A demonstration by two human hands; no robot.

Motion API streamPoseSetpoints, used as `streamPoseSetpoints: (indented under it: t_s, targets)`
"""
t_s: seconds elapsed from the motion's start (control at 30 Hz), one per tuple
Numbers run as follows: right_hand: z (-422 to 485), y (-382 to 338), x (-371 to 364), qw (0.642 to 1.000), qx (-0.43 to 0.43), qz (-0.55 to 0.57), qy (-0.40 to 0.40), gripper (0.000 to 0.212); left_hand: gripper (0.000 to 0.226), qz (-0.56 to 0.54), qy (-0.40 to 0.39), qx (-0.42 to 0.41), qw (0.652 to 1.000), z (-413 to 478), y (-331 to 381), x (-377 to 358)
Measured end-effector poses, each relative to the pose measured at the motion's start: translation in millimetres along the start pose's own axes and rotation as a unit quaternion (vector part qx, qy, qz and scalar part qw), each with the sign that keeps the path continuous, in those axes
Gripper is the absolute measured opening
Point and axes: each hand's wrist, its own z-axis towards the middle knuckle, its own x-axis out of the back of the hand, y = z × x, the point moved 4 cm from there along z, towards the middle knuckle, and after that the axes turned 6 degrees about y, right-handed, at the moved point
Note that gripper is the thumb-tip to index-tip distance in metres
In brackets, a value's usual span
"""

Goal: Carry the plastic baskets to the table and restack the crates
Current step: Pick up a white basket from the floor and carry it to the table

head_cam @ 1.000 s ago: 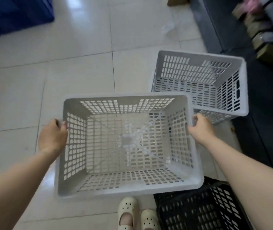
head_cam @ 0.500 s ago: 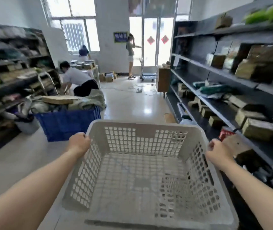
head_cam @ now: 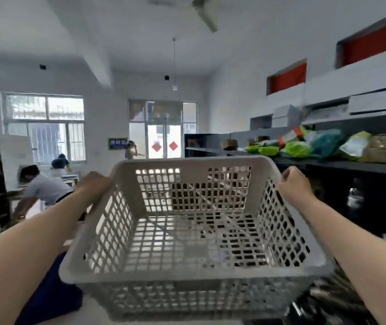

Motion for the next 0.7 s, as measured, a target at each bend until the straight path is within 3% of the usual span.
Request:
streamPoseSetpoints:
  t_s: [0.17,0.4,0.53,0.7]
  targets:
    - [-19,-20,79,0.997,-0.042,-0.037,0.061,0.013,0.059,-0.062,-0.036,-0.051,0.996,21,43,15]
    - [-116,4,208,0.973,-0.147,-0.098,0.146,0.016,0.064,-0.155,-0.115,-0.144,0.97,-46,110,1]
    - [-176,21,295,0.952,-0.185,-0.13,0.205,0.005,0.035,-0.192,-0.168,-0.173,0.951,-116,161,-5]
    - [-269,36,409,0.913,-0.217,-0.211,0.274,0.031,0.034,-0.195,-0.246,-0.238,0.919,-213,228,-21]
